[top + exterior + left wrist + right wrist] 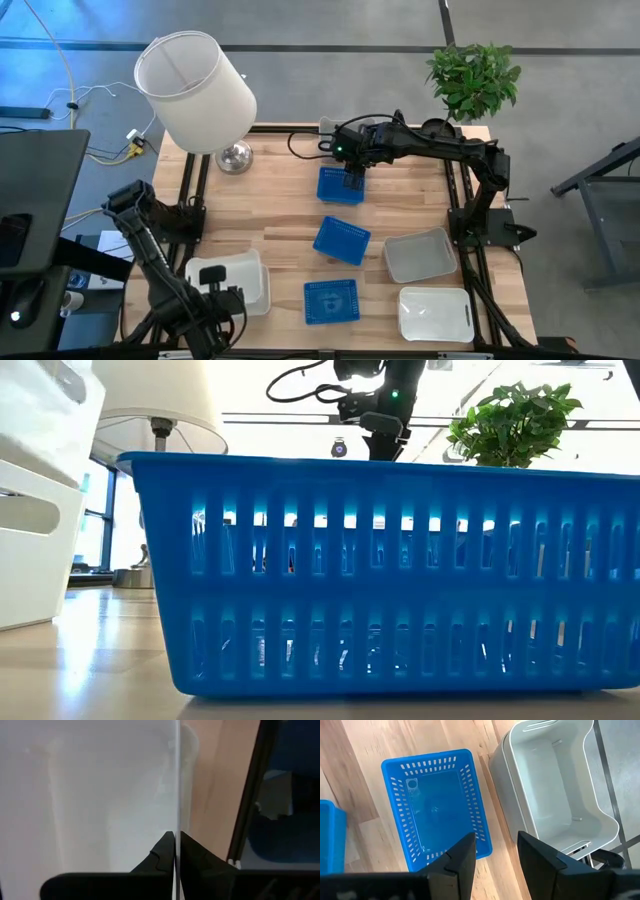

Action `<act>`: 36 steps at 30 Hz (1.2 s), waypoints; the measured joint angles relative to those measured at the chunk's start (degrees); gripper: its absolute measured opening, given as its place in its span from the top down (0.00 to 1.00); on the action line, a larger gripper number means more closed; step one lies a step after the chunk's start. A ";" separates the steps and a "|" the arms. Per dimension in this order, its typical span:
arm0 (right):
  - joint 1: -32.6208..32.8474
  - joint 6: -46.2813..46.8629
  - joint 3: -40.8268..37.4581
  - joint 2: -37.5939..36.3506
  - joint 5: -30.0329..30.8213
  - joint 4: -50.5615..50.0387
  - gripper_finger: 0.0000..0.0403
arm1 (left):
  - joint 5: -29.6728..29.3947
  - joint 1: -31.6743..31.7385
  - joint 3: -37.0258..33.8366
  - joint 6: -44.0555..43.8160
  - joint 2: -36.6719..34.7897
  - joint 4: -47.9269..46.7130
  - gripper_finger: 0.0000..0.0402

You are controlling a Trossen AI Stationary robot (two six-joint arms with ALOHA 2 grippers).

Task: Stack baskets by color
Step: Stack the top white bin on the bottom left white bin

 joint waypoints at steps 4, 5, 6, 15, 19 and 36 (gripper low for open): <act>0.00 -0.01 0.00 0.00 0.01 -0.02 0.68 | -0.73 0.04 0.00 -0.01 -0.04 2.53 1.00; 0.00 -0.01 0.00 0.00 0.01 -0.04 0.68 | -0.70 0.00 0.00 -0.05 -0.05 2.46 1.00; 0.00 -0.01 0.00 0.00 -0.01 -0.04 0.68 | -0.59 0.00 0.00 -0.18 0.12 2.50 1.00; -0.02 -0.01 0.00 0.00 0.00 -0.15 0.68 | 2.22 0.23 -0.02 1.03 3.86 3.75 1.00; 0.00 -0.01 0.00 0.00 -0.08 -0.20 0.68 | 2.18 0.28 -0.02 1.48 4.96 3.51 1.00; 0.00 0.17 0.00 0.00 -0.81 -0.42 0.68 | 0.34 0.61 -0.02 1.47 6.81 3.62 0.87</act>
